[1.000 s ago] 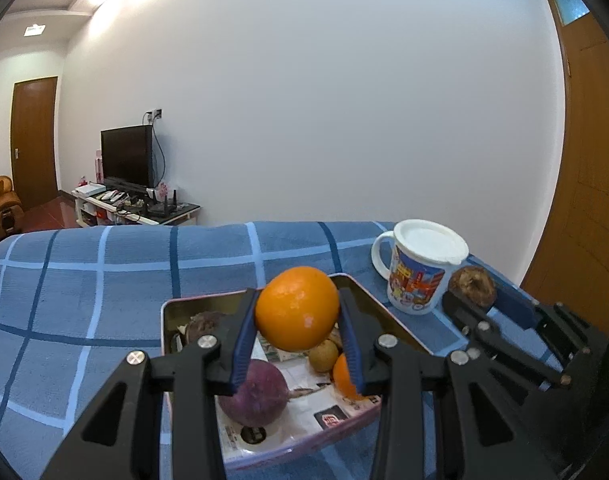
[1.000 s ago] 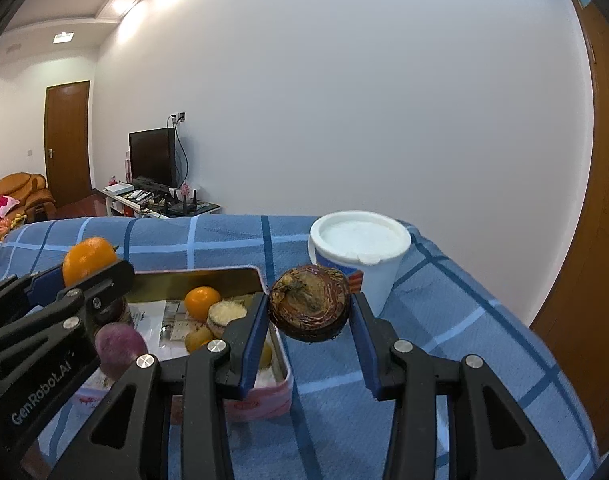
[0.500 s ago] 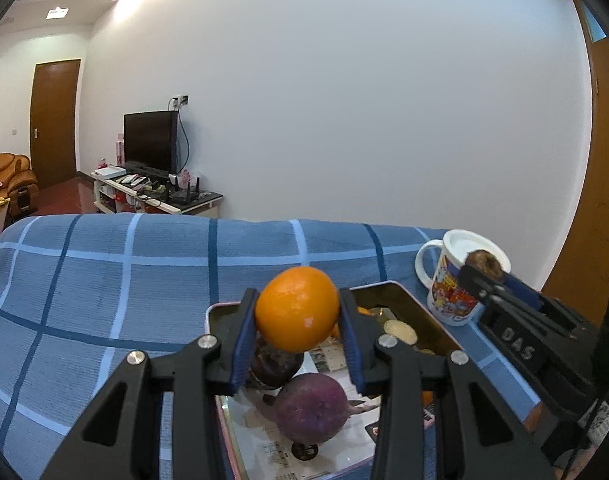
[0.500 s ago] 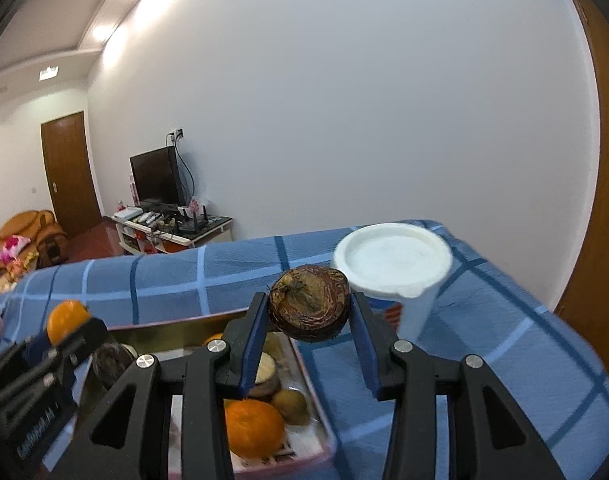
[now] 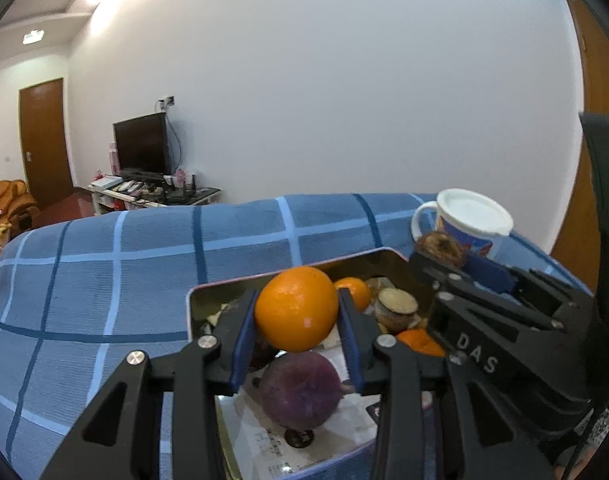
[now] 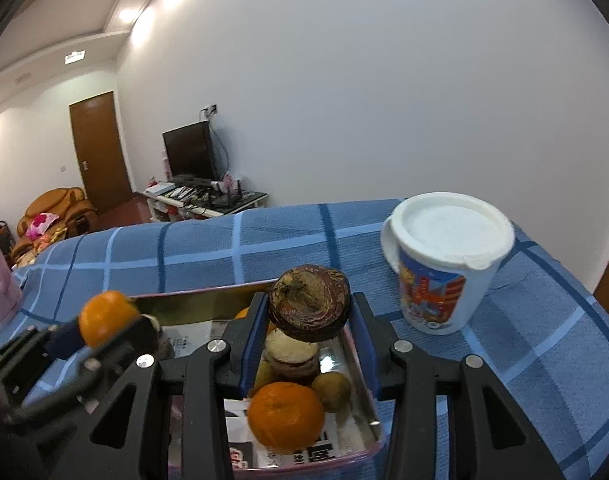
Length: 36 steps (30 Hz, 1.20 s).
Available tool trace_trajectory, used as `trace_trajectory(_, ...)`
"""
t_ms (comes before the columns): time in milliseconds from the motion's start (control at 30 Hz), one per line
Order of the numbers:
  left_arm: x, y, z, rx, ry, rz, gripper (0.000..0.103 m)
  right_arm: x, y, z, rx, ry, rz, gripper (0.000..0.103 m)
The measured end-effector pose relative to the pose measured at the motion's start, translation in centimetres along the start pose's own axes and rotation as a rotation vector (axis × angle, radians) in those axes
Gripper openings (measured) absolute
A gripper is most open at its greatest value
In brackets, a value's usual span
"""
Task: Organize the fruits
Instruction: 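Lower the orange and mangosteen into the tin box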
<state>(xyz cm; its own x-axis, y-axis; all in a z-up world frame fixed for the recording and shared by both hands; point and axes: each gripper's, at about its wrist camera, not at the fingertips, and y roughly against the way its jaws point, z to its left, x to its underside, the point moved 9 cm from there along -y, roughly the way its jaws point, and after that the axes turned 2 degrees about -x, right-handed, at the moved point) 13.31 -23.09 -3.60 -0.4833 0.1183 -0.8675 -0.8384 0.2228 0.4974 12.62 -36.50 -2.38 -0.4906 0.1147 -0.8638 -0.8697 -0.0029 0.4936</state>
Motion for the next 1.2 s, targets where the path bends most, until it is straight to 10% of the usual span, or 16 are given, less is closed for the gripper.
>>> trace_trajectory(1200,0.6,-1.1,0.8,-0.113,-0.057,0.028,0.04,1.8,-5.5,2.2,-0.11,0.068,0.19,0.044)
